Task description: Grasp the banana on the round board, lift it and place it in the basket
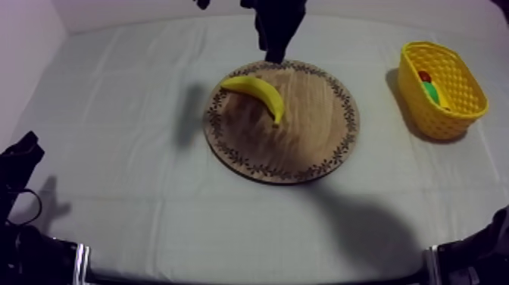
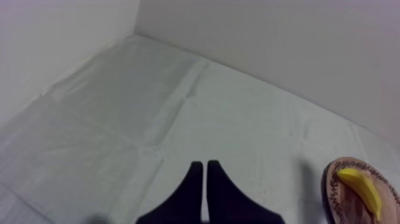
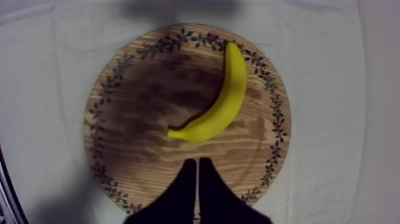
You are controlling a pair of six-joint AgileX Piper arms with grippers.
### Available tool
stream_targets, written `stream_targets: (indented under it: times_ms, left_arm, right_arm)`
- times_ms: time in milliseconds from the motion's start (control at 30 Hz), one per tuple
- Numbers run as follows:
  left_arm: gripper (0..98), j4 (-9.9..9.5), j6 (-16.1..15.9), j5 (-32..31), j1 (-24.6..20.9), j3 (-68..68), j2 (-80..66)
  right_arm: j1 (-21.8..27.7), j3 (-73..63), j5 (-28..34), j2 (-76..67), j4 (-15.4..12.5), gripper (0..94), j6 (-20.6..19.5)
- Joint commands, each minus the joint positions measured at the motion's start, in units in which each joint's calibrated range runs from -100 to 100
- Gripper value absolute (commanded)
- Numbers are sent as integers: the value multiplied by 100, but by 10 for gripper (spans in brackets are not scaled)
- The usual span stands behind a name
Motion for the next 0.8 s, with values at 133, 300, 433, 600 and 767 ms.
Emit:
stream_targets:
  times_ms: [133, 300, 433, 600, 767]
  left_arm:
    - [1, 4, -1, -1, 1, -1, 0]
    - [1, 4, -1, -1, 1, -1, 0]
    - [1, 4, -1, -1, 1, -1, 0]
    - [1, 4, -1, -1, 1, -1, 0]
    - [1, 4, -1, -1, 1, -1, 0]
  right_arm:
    - [9, -377, 7, 281, -19, 107, -487]
    - [-11, -453, 3, 332, 58, 383, -840]
    - [-27, -446, -12, 336, 132, 557, -978]
    - [-34, -409, -23, 345, 240, 703, -984]
    - [-41, -376, -35, 403, 341, 765, -985]
